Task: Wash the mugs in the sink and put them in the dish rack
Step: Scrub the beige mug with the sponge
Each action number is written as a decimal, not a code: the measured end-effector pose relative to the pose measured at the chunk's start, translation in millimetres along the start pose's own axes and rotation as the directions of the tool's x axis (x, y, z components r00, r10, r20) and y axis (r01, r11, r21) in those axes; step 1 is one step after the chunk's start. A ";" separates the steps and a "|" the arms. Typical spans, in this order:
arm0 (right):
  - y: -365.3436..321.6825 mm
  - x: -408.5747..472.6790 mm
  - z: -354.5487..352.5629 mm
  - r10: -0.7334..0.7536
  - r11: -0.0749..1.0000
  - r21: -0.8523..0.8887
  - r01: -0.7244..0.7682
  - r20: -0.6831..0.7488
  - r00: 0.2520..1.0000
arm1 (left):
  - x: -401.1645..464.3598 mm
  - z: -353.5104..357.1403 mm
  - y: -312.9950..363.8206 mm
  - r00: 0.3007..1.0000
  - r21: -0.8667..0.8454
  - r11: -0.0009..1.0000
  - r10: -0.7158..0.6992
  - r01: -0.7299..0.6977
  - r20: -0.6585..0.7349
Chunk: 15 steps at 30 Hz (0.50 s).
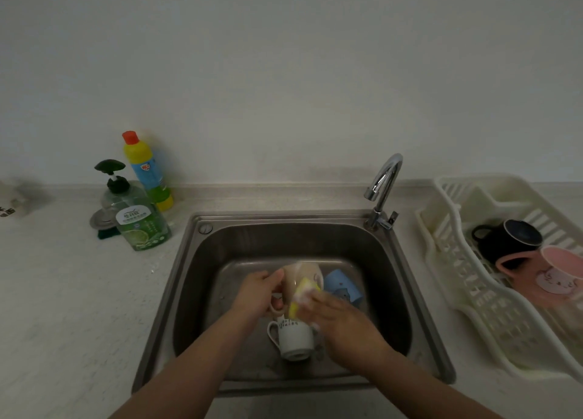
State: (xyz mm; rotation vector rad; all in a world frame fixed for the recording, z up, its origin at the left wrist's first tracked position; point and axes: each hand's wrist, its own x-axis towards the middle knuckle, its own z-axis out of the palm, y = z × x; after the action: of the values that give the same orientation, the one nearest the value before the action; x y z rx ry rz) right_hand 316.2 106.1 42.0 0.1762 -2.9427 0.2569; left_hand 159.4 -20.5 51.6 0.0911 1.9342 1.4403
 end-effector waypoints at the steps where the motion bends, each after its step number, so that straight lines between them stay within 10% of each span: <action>1: 3.6 -3.7 -2.3 0.017 0.999 -0.040 -0.019 -0.036 0.999 | -1.4 -0.7 -0.1 1.000 0.010 1.000 0.010 -0.010 0.001; 4: 14.8 16.5 -3.6 0.220 0.975 0.048 -0.216 -0.095 0.971 | -4.4 1.8 0.4 0.999 0.025 0.999 0.043 -0.043 0.021; 8: 6.4 12.0 -3.5 -0.025 0.998 -0.049 0.026 0.009 1.000 | -5.5 -3.9 -0.8 1.000 -0.017 1.000 0.021 -0.021 0.006; 13: 12.7 20.1 -10.9 0.162 0.987 0.030 -0.160 -0.100 0.982 | -6.3 -2.1 1.3 0.999 -0.043 0.999 0.032 -0.031 0.030; 15: 3.1 24.6 -10.1 0.020 1.000 -0.006 -0.021 -0.089 0.996 | -6.7 -3.7 2.1 0.999 -0.113 0.994 0.014 -0.008 0.049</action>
State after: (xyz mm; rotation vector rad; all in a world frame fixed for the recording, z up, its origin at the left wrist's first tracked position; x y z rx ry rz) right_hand 293.5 108.5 56.0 0.1300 -2.8578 0.2509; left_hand 161.6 -25.8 57.2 0.0843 1.8112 1.5372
